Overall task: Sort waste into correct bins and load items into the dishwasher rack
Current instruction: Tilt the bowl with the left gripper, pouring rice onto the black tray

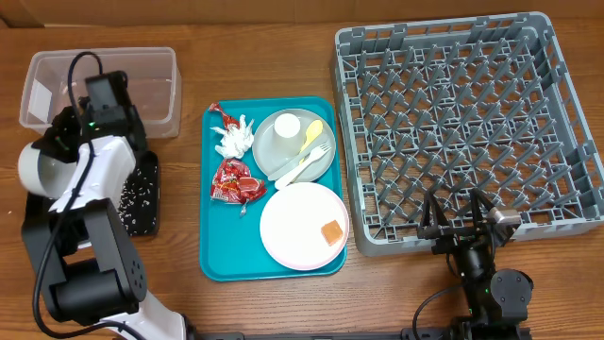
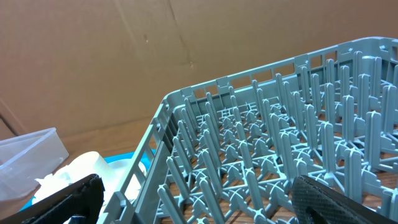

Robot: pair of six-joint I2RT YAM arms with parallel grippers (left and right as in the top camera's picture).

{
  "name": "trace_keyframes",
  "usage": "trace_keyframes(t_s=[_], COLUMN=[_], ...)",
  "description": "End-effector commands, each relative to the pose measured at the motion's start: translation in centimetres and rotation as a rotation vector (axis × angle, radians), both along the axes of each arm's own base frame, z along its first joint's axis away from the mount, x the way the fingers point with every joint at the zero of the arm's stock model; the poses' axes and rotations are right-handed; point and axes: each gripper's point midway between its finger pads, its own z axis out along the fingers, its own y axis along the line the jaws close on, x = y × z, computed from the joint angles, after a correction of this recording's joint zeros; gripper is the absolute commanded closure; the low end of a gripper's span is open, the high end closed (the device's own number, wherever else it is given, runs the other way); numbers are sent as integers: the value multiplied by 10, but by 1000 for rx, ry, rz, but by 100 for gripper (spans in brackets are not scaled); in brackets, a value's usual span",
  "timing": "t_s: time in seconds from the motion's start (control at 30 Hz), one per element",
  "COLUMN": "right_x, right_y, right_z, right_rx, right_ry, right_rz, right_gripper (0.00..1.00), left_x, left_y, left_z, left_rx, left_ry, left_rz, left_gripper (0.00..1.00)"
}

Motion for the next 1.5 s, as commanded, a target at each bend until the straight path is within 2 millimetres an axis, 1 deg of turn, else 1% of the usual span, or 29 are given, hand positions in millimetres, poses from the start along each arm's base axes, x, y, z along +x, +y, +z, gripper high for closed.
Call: trace_keyframes(t_s=[0.0,0.1,0.13,0.2,0.23,0.3,0.4,0.47,0.5,0.6,0.7,0.83,0.93,1.0,1.17,1.23,1.27,1.33,1.4,1.47], right_x=[0,0,0,0,0,0,0,0,0,0,0,0,0,0,0,0,0,0,0,0], right_y=[-1,-2,-1,-1,-2,-2,-1,-2,-1,-1,-2,-1,-2,-1,-2,-1,-2,-1,-1,-2], right_z=[-2,-2,-2,-2,-2,-2,-2,-2,-2,-2,-2,-2,-2,-2,-2,-2,-2,-2,-2,-2], right_rx=[0,0,0,0,0,0,0,0,0,0,0,0,0,0,0,0,0,0,0,0], right_ry=[-3,-3,-3,-3,-3,-3,-3,-3,-3,-3,-3,-3,-3,-3,-3,-3,-3,-3,-3,-3], right_rz=[-8,-8,-8,-8,-8,-8,-8,-8,-8,-8,-8,-8,-8,-8,-8,-8,-8,-8,-8,-8], right_gripper=[0,0,0,0,0,0,0,0,0,0,0,0,0,0,0,0,0,0,0,0], left_x=[9,6,5,7,6,4,2,1,0,-1,-2,3,2,1,-6,-12,-15,-20,-23,-21], left_y=[-8,-19,-19,-18,-18,-18,-17,-19,-16,-9,-15,-14,-14,-13,-15,-19,-24,-37,-55,-68], left_z=[0,-17,-17,-15,-15,-17,-17,-20,-19,-13,-21,-18,-17,-14,-8,-11,-15,-29,-42,-45], left_rx=[-6,-65,-65,-57,-57,-63,-62,-76,-72,-47,-80,-73,-69,-57,-68,-123,-178,-339,-541,-703], left_ry=[-94,91,95,17,9,36,16,66,53,-99,-8,-83,-88,-102,-206,-231,-232,-229,-279,-368], left_rz=[-10,-69,-69,-51,-48,-48,-36,-50,-43,11,-22,-16,-13,-2,25,24,16,-2,-2,17], left_gripper=[96,96,96,96,96,96,96,96,96,96,96,96,96,95,96,96,96,96,96,96])
